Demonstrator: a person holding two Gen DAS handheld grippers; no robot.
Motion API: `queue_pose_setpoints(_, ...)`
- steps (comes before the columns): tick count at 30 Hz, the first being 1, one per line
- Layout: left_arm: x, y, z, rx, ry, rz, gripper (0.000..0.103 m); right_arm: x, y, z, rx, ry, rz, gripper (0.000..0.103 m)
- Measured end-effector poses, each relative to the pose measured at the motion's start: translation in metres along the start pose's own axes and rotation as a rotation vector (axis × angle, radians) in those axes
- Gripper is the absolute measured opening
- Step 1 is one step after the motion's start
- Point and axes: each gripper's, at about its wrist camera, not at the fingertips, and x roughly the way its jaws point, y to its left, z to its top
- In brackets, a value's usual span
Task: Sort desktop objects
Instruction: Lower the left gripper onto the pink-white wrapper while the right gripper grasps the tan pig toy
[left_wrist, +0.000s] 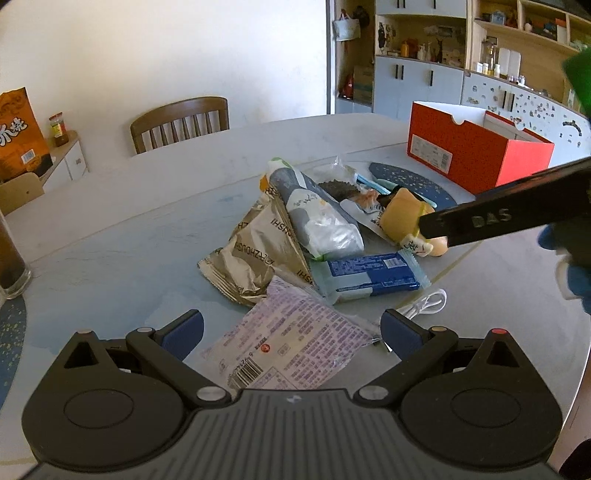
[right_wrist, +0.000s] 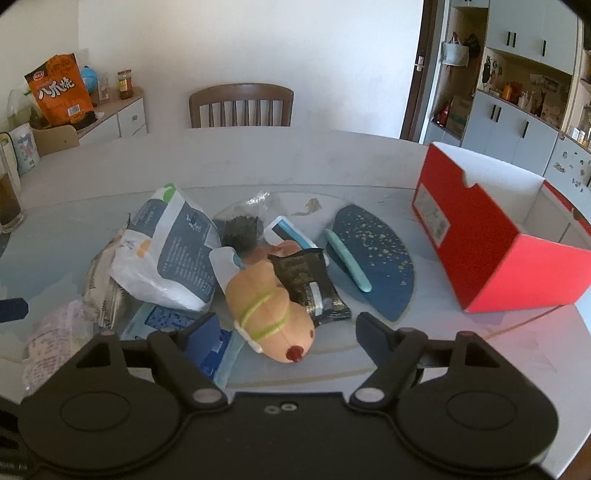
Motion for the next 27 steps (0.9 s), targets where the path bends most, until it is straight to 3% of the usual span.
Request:
queue_pose_setpoints(9,0.008,0.001,-0.006,0.001,0.012,-0.004,0.089,0.021,0.011,0.000,-0.041,0.022,0.004,0.071)
queue_pose_setpoints(14,0.011,0.001,-0.005,0.010,0.014,0.004,0.088,0.028,0.013,-0.001,-0.051,0.035,0.000,0.070)
queue_pose_setpoints(20,0.012,-0.002,-0.008,0.022,0.009,0.020,0.086,0.034,0.018,-0.003,-0.065,0.050,-0.015,0.060)
queue_pose_setpoints(27,0.011,-0.003,-0.008,0.016,0.002,0.033,0.070,0.033,0.018,-0.002,-0.066,0.048,-0.020,0.055)
